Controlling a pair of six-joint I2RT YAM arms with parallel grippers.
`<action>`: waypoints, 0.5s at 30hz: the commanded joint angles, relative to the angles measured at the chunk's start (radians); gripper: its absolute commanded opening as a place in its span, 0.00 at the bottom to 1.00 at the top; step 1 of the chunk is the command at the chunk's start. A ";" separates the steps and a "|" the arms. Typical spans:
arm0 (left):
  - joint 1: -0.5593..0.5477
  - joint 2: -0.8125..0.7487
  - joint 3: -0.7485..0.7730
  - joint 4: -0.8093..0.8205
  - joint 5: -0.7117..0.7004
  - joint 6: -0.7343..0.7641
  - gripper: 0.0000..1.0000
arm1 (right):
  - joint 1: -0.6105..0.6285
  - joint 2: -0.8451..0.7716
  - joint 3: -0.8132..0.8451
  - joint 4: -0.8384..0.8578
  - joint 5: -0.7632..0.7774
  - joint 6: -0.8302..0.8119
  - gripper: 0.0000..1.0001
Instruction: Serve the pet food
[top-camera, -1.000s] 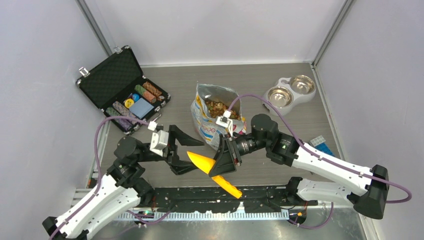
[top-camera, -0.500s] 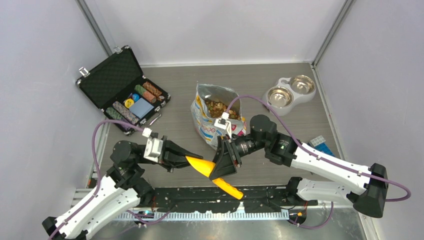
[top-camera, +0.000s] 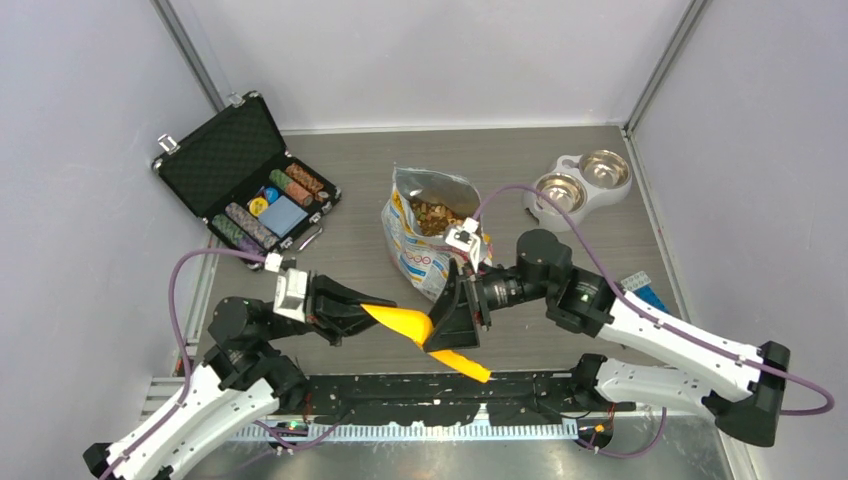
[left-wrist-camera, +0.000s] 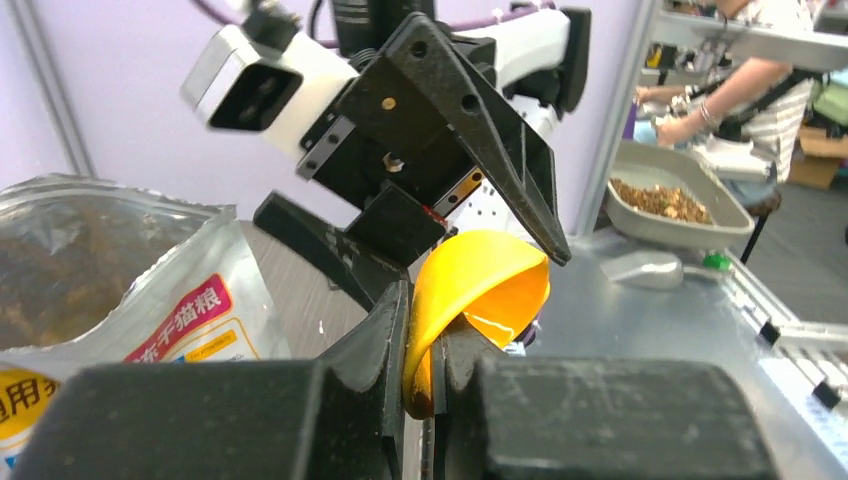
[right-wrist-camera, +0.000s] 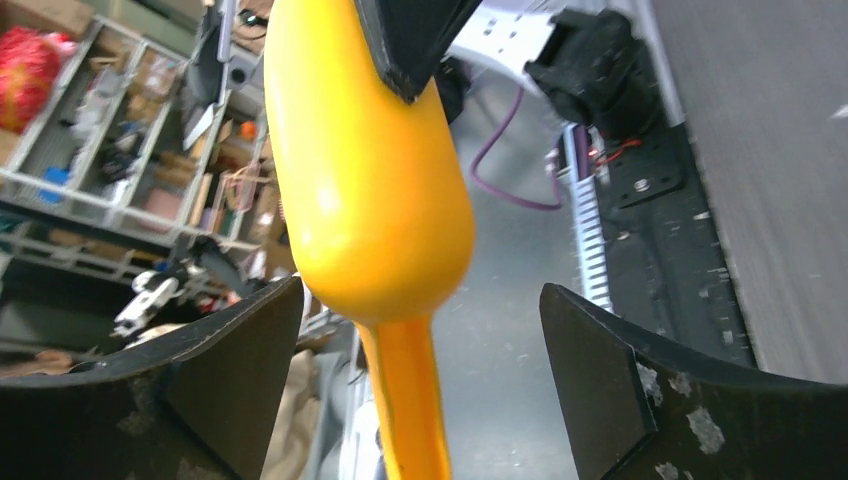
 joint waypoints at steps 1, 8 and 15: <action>-0.002 -0.054 0.008 -0.034 -0.142 -0.110 0.00 | -0.015 -0.110 0.073 -0.099 0.208 -0.140 0.96; -0.001 -0.154 0.029 -0.199 -0.385 -0.276 0.00 | -0.020 -0.370 -0.037 -0.141 0.649 -0.218 0.95; -0.002 -0.218 0.061 -0.300 -0.522 -0.379 0.00 | -0.020 -0.646 -0.283 -0.007 0.774 -0.172 0.95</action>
